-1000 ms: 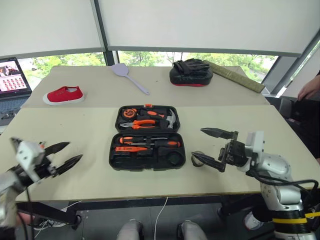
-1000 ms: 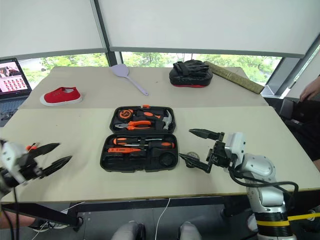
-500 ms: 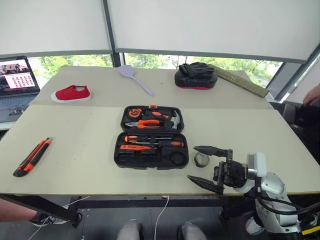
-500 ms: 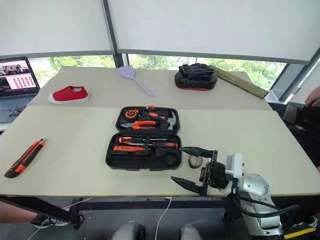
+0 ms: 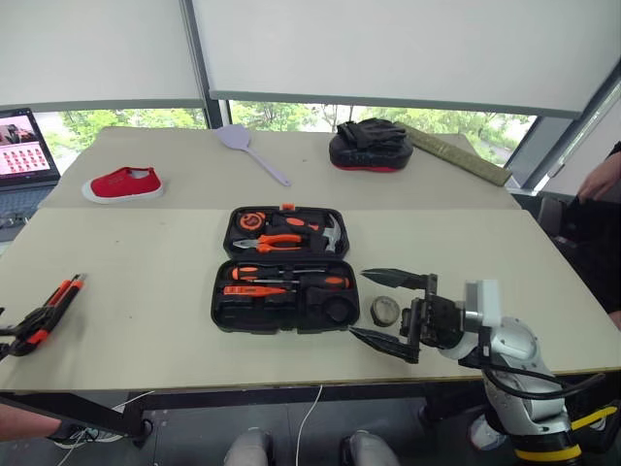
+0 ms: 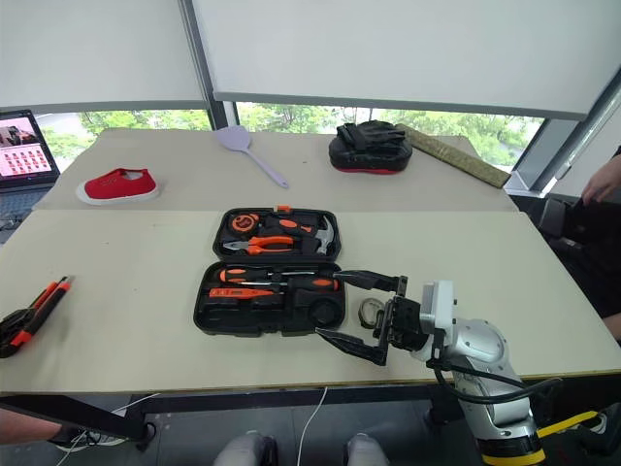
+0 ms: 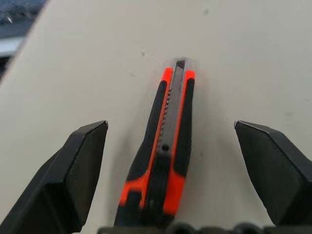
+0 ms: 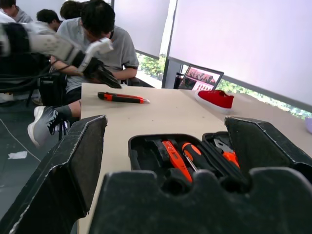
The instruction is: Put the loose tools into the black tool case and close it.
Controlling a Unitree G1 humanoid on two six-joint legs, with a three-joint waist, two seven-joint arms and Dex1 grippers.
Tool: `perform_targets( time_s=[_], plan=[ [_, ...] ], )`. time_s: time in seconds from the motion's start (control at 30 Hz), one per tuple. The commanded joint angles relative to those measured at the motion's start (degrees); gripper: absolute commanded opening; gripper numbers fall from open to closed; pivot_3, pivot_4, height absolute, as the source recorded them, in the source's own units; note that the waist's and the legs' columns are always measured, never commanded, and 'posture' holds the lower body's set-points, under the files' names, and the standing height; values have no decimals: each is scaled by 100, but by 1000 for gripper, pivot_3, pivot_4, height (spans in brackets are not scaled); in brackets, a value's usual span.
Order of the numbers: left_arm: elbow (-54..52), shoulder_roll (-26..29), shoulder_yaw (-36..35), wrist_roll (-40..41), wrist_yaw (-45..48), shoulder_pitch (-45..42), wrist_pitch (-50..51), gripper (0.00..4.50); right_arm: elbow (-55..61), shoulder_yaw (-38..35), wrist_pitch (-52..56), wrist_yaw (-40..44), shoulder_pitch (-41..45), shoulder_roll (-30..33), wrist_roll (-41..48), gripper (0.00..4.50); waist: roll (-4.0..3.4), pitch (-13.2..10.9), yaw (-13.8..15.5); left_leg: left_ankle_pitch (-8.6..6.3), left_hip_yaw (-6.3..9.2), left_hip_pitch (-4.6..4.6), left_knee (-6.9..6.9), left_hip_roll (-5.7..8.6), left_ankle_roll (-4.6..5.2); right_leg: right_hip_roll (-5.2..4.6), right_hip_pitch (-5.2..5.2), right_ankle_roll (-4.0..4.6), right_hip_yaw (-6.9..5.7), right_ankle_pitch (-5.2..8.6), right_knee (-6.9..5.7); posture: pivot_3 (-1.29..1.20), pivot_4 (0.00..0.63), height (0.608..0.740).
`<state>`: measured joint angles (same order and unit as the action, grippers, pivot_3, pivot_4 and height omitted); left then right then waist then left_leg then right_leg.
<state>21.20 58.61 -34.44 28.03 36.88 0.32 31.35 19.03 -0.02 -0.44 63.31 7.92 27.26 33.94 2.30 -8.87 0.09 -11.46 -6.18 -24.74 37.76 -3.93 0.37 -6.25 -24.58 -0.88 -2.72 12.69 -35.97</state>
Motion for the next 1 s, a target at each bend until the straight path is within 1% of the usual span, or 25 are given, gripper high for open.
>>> perform_targets(
  time_s=[0.03, 0.1, 0.13, 0.17, 0.2, 0.27, 0.3, 0.37, 0.4, 0.43, 0.5, 0.57, 0.63, 0.67, 0.7, 0.73, 0.8, 0.87, 0.93, 1.0],
  plan=[
    [944, 267, 612, -457, 111, -901, 58, 4456, 184, -13, 69, -52, 125, 45, 58, 4500, 3, 1, -8, 1, -13, 1, 0, 0, 2, 2, 0, 2, -2, 5, -9, 0, 150, 740],
    [1526, 349, 1098, -791, 234, -1380, 109, 4456, 202, 13, 149, -54, 168, 74, 80, 4500, 6, 2, -12, 3, -22, 2, 0, -11, 5, 19, -1, 11, -6, 10, -11, 0, 150, 740],
    [1735, 379, 1248, -900, 265, -1540, 172, 3945, 216, 13, 184, -63, 183, 84, 94, 4500, 6, 2, -13, 5, -21, 2, 0, -14, 8, 25, -2, 13, -7, 13, -16, 0, 150, 740],
    [1913, 402, 1395, -1005, 329, -1672, 184, 3813, 230, 9, 218, -60, 195, 103, 111, 4500, 6, 2, -29, 5, -23, 3, 0, -16, 8, 28, -2, 14, -6, 14, -17, 0, 150, 740],
    [2048, 412, 1482, -1070, 388, -1775, 197, 3383, 248, 2, 247, -61, 198, 119, 124, 4500, 7, 3, -30, 6, -25, 3, 0, -17, 9, 30, -3, 14, -5, 14, -17, 0, 150, 740],
    [2219, 439, 1629, -1155, 552, -1886, 294, 2748, 299, -12, 310, -74, 185, 151, 144, 4500, 7, 3, -31, 6, -25, 6, 0, -18, 9, 30, -1, 15, -4, 15, -20, 0, 150, 740],
    [2278, 447, 1681, -1183, 618, -1919, 331, 2303, 319, -17, 334, -82, 178, 160, 149, 4500, 6, 3, -34, 3, -25, 8, 0, -19, 5, 30, -1, 15, -3, 15, -20, 0, 150, 740],
    [2346, 444, 1660, -1194, 731, -1945, 167, 1652, 371, 3, 344, -35, 133, 233, 94, 4500, 5, 3, -43, 0, -28, 14, 0, -19, 0, 30, 0, 15, 2, 16, -22, 0, 150, 740],
    [2316, 406, 1540, -1108, 852, -1967, -92, 1483, 393, -17, 362, -74, 120, 233, 102, 4500, 5, 3, -48, -2, -29, 16, 0, -20, -4, 29, -1, 15, 3, 16, -22, 0, 150, 740],
    [2294, 377, 1455, -1048, 941, -1988, -275, 1485, 404, -36, 375, -106, 115, 234, 115, 4500, 5, 3, -54, -2, -30, 17, 0, -21, -5, 29, -1, 16, 5, 16, -22, 0, 150, 740],
    [1876, 271, 1181, -695, 1506, -1977, -700, 1485, 374, -110, 371, -112, 116, 286, 118, 4500, 6, 3, -48, -3, -30, 17, 0, -24, -5, 28, -2, 16, 5, 16, -21, 0, 150, 740],
    [1152, 185, 1091, -411, 2179, -1804, -1016, 1485, 315, -214, 359, -98, 121, 362, 119, 4500, 10, 1, -20, -3, -30, 13, 1, -24, -6, 27, -3, 17, 4, 15, -20, 0, 150, 740],
    [110, 131, 1223, -144, 2773, -1545, -1019, 1485, 221, -364, 347, -70, 127, 487, 135, 4500, 22, 3, 30, -7, -30, 5, 3, -24, -16, 21, -6, 18, 0, 14, -19, 0, 150, 740],
    [-492, 101, 1395, -52, 3105, -1436, -1176, 1485, 156, -465, 354, -14, 116, 597, 140, 4500, 23, 2, 49, -14, -31, 0, 7, -24, -28, 18, -9, 19, -2, 14, -15, 0, 150, 740],
    [-1185, -26, 1616, 36, 3292, -1442, -1341, 1485, 74, -581, 366, 75, 87, 754, 143, 4500, 24, 2, 65, -14, -31, -3, 7, -21, -28, 13, -7, 19, -1, 13, -12, 0, 150, 740],
    [-1613, -123, 1745, 74, 3382, -1461, -1452, 1485, 23, -651, 375, 137, 65, 860, 146, 4500, 21, 1, 92, -15, -31, -3, 7, -17, -28, 9, -8, 18, -1, 14, -11, 0, 150, 740],
    [-2699, -151, 2336, 111, 3698, -1446, -1393, 1485, -111, -807, 405, 268, 17, 1104, 164, 4500, 15, -1, 119, -15, -34, -4, 7, -4, -27, -10, 0, 16, 3, 16, -6, 0, 150, 740],
    [-3199, -222, 2878, -127, 3672, -1620, -1307, 1485, -203, -885, 474, 372, -39, 1299, 178, 4500, 14, -1, 107, -15, -40, -2, 7, 4, -22, -7, 5, 14, 10, 15, -3, 0, 150, 740],
    [-3479, -417, 3386, -274, 3390, -1962, -899, 1485, -254, -924, 539, 437, -111, 1438, 170, 4500, 10, -2, 91, 6, -41, 7, 7, 1, 15, 4, 13, 4, 13, 12, -6, 0, 150, 740],
    [-3610, -469, 3752, -448, 3325, -2146, -669, 1485, -270, -938, 602, 485, -163, 1528, 175, 4500, 10, -2, 60, 14, -34, 9, 8, -6, 28, 25, 14, 1, 19, 13, -11, 0, 150, 740]
  ],
)
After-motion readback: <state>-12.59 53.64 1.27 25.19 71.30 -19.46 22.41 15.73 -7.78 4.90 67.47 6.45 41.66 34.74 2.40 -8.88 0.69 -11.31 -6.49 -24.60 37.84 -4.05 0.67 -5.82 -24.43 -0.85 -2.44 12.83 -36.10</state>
